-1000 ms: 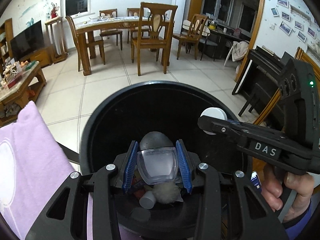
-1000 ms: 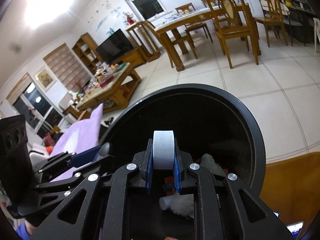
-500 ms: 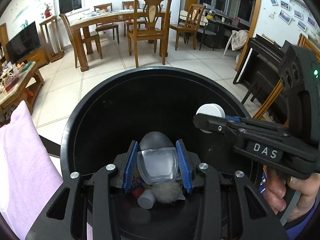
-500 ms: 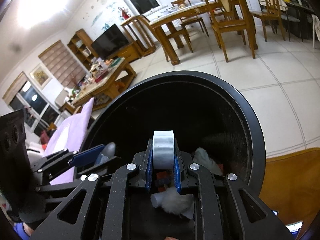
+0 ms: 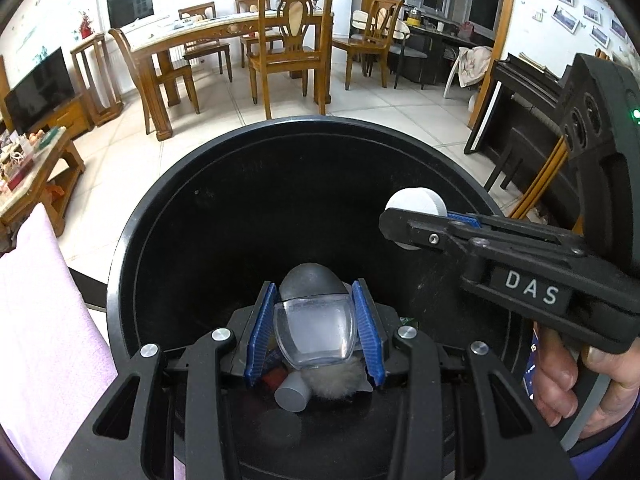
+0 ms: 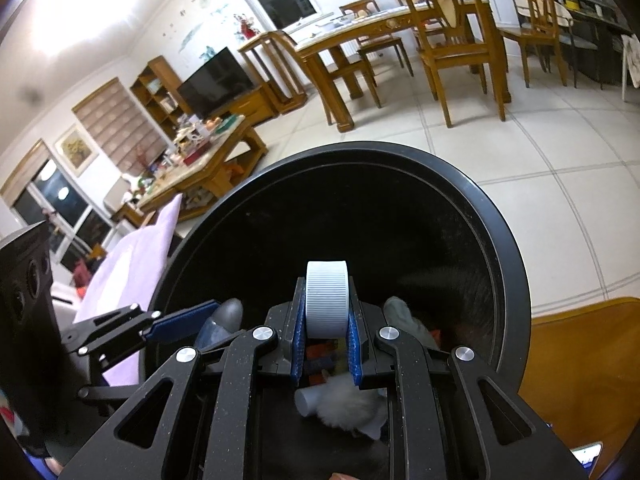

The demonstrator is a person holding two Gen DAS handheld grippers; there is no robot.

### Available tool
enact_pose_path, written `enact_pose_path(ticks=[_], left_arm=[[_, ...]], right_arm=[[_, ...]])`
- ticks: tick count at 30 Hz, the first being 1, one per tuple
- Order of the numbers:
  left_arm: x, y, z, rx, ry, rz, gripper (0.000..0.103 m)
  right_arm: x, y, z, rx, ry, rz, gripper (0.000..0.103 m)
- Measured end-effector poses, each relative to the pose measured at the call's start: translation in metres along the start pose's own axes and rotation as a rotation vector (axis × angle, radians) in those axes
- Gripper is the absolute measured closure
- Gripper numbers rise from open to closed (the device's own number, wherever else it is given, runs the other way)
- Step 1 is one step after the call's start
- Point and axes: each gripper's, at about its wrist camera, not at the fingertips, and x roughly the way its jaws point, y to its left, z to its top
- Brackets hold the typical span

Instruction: Collect trash

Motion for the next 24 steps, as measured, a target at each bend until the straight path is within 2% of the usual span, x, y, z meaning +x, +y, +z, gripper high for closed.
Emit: enact_pose_path(ticks=[4,6,8,11,13,19,22,24], left_arm=[[0.0,-0.002,0.0,0.005,0.002,0.009,0.061],[0.0,-0.002,0.001,0.011,0.003,0.01,0.054],[-0.001,-0.004,-0.001,0.022,-0.004,0.014,0.035],[-0.006,-0.008,-0.001,0.047,-0.024,0.033,0.017],[-0.008,-0.009,-0.001,0.057,-0.032,0.038,0.011],[-0.02,-0.008,-0.006,0.064,-0.051,0.041,0.01],[-0.032,-0.004,-0.012,0.067,-0.072,0.047,0.005],[-0.043,-0.001,-0.016,0.076,-0.094,0.05,0.005]], right_arm=[[0.001,0.002,-0.001,-0.007,0.007,-0.002,0.085],[0.0,0.003,-0.002,-0.008,0.008,0.006,0.083],[-0.001,0.005,-0.002,-0.013,0.004,0.008,0.076],[-0.004,0.008,-0.003,-0.02,-0.009,0.01,0.066],[-0.006,0.011,-0.003,-0.026,-0.017,0.005,0.063],[-0.017,0.016,-0.002,-0.029,-0.051,0.004,0.063],[-0.024,0.021,-0.003,-0.027,-0.069,0.005,0.063],[-0.028,0.025,-0.003,-0.027,-0.085,0.007,0.053]])
